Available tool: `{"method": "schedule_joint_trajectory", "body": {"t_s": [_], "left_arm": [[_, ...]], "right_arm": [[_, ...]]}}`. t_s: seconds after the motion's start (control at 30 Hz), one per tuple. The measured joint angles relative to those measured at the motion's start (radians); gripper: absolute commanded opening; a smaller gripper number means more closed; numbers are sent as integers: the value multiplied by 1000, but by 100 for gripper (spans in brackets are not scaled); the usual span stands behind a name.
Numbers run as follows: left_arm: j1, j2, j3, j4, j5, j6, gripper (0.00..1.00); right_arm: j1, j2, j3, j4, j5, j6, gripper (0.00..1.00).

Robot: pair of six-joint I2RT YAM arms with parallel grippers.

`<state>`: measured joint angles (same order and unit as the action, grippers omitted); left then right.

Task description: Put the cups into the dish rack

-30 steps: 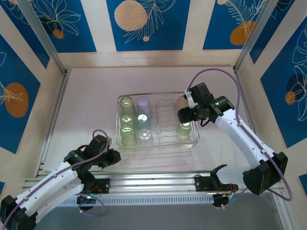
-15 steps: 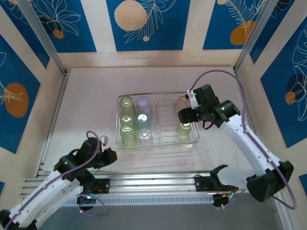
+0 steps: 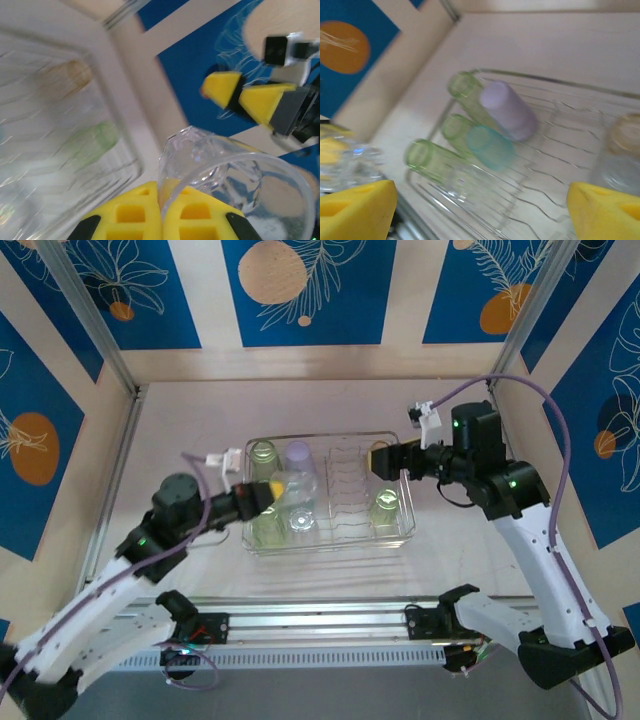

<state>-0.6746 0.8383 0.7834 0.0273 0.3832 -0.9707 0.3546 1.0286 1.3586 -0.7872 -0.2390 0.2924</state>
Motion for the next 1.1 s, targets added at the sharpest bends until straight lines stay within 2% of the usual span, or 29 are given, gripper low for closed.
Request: {"method": "schedule_joint_trajectory", "body": {"t_s": [0.2, 0.3, 0.4, 0.67, 0.9, 1.1], "left_arm": [[7, 463, 200, 610, 146, -241, 0], [9, 576, 224, 834, 171, -366, 0], [9, 612, 222, 939, 186, -437, 0], [9, 556, 205, 994, 215, -443, 0], [3, 499, 191, 881, 214, -365, 0], [-14, 458, 171, 737, 151, -275, 0]], "right_arm": [[-2, 12, 67, 117, -204, 133, 97], [-5, 21, 83, 163, -261, 169, 99], [-30, 29, 84, 194, -306, 193, 100], [-82, 67, 83, 260, -377, 240, 99], [-88, 117, 83, 332, -450, 284, 99], [-87, 153, 58, 400, -500, 321, 95]]}}
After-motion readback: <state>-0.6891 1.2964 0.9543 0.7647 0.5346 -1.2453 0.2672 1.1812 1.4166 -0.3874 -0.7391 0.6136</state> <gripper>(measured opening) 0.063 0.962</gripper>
